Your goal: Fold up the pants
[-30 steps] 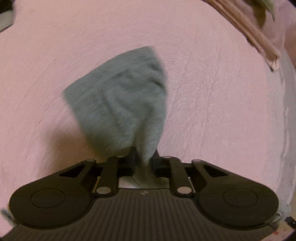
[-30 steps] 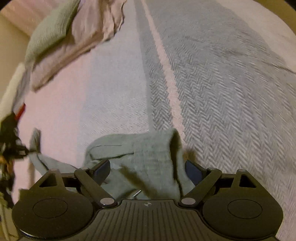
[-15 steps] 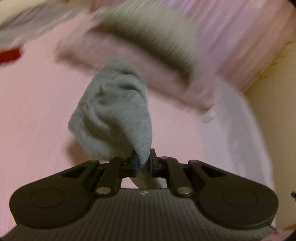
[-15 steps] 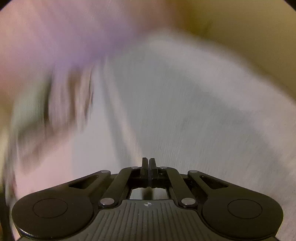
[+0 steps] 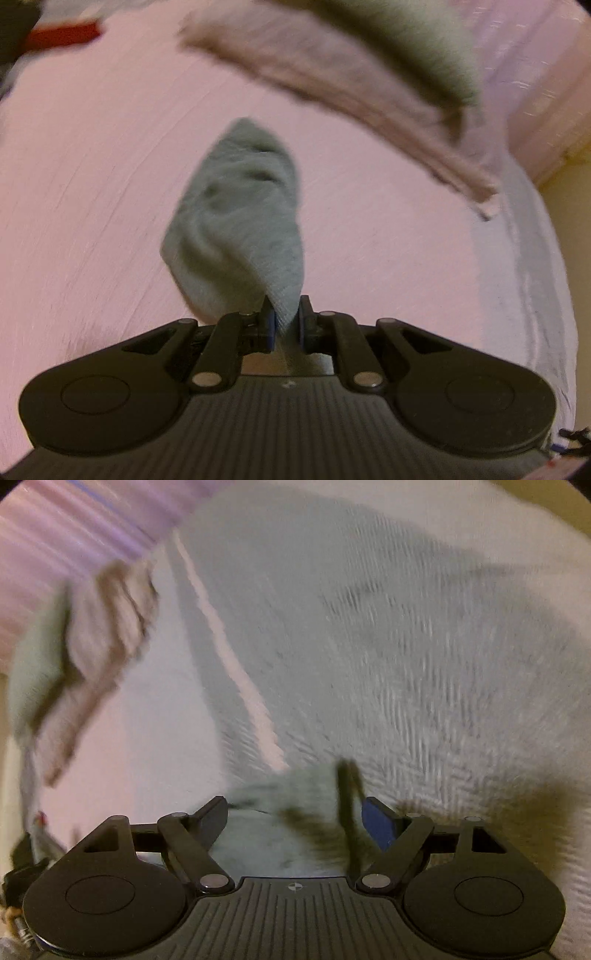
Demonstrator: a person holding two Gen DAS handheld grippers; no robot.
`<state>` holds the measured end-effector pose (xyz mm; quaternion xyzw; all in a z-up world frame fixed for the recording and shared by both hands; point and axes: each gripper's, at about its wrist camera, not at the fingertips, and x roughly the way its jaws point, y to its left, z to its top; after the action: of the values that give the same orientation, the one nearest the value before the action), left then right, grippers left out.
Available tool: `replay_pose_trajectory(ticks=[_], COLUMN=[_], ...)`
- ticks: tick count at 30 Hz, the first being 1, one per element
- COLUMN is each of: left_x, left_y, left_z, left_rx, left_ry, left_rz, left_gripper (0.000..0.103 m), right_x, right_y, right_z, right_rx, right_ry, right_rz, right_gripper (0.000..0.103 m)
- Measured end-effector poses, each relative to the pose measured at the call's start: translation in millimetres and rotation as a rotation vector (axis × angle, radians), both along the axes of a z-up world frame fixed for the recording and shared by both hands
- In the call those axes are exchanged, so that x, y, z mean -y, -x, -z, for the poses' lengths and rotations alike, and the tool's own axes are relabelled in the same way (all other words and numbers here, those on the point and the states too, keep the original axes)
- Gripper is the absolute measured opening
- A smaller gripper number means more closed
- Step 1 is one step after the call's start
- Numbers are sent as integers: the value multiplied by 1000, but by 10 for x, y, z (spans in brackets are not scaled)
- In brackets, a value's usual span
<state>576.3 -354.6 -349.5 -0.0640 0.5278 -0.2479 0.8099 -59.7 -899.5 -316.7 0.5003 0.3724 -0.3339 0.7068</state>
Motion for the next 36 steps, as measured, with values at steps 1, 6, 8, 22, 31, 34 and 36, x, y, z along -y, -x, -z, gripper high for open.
replay_pose_trajectory(ticks=[1, 6, 8, 22, 31, 34, 36], left_x=[-74, -115, -132, 577, -89, -76, 41], left_y=[26, 139, 151, -589, -676, -902, -1129], left_z=[88, 122, -55, -795, -178, -58, 53], left_rx=[-13, 10, 49, 301, 183, 189, 203], left_ry=[4, 32, 69, 7, -104, -65, -61], left_rz=[-19, -53, -36, -66, -84, -79, -48], left_gripper=[9, 9, 8, 53, 63, 64, 64], right_x=[36, -3, -42, 724, -61, -381, -595], right_y=[-52, 39, 220, 6, 138, 393, 563], right_z=[79, -29, -197, -1080, -496, -245, -200], right_rx=[-2, 98, 190, 288, 145, 116, 92], right_ry=[-9, 47, 92, 315, 149, 81, 58], right_rz=[-2, 40, 71, 358, 369, 527, 621], right_gripper=[75, 9, 9, 95, 101, 101, 101])
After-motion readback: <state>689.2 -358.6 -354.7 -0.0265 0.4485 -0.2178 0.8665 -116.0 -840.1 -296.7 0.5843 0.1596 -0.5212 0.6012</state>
